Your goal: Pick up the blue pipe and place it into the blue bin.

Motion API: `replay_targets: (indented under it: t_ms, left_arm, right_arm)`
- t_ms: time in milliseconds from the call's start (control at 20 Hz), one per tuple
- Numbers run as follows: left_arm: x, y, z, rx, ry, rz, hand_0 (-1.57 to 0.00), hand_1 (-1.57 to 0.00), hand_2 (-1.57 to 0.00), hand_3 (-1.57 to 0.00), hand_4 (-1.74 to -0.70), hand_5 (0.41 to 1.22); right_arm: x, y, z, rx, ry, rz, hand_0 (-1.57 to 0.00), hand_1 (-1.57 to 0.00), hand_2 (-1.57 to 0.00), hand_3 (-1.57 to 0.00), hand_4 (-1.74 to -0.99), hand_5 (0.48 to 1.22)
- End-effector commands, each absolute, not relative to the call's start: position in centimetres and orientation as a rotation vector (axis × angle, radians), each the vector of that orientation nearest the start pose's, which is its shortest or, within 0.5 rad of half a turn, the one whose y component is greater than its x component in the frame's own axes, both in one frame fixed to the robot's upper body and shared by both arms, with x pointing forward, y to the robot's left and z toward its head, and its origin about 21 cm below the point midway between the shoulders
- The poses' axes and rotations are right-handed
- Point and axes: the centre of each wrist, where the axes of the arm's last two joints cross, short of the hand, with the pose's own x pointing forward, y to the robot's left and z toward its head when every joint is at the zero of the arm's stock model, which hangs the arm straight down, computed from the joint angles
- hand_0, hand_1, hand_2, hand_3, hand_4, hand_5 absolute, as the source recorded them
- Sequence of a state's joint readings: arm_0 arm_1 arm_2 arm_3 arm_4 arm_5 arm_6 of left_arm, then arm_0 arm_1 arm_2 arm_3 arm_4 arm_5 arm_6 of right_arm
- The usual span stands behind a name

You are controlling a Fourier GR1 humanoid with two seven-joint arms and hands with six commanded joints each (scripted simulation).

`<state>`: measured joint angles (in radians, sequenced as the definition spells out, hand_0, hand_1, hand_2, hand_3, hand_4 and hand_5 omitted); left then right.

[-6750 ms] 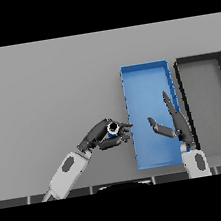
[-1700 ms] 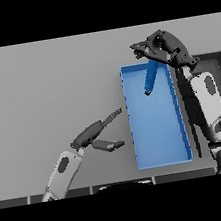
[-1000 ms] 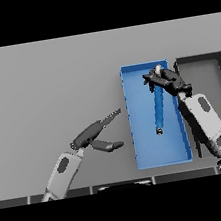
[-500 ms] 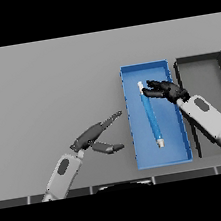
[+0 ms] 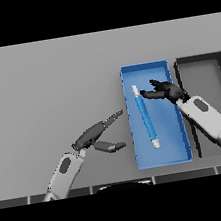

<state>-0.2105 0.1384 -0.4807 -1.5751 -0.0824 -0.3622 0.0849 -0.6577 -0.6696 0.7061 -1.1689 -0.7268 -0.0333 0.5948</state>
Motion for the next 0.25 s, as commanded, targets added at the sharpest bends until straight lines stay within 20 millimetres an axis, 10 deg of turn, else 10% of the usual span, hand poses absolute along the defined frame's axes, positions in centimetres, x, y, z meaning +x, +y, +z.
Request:
replay_targets:
  t_ms: [0,200]
  left_arm:
    - [26.25,12.54,3.84,-0.441,-1.500,-0.962,0.00,0.00,0.00,0.00,-0.92,0.464]
    - [26.45,12.57,3.74,-0.441,-1.497,-0.962,0.00,0.00,0.00,0.00,-0.92,0.468]
  right_arm:
    - [36.10,-24.10,7.17,-0.018,-0.821,0.554,-0.01,-0.01,-0.01,-0.01,-1.129,0.672]
    - [36.38,-23.90,7.07,0.019,-0.834,0.556,-0.01,-0.01,-0.01,-0.01,-1.129,0.677]
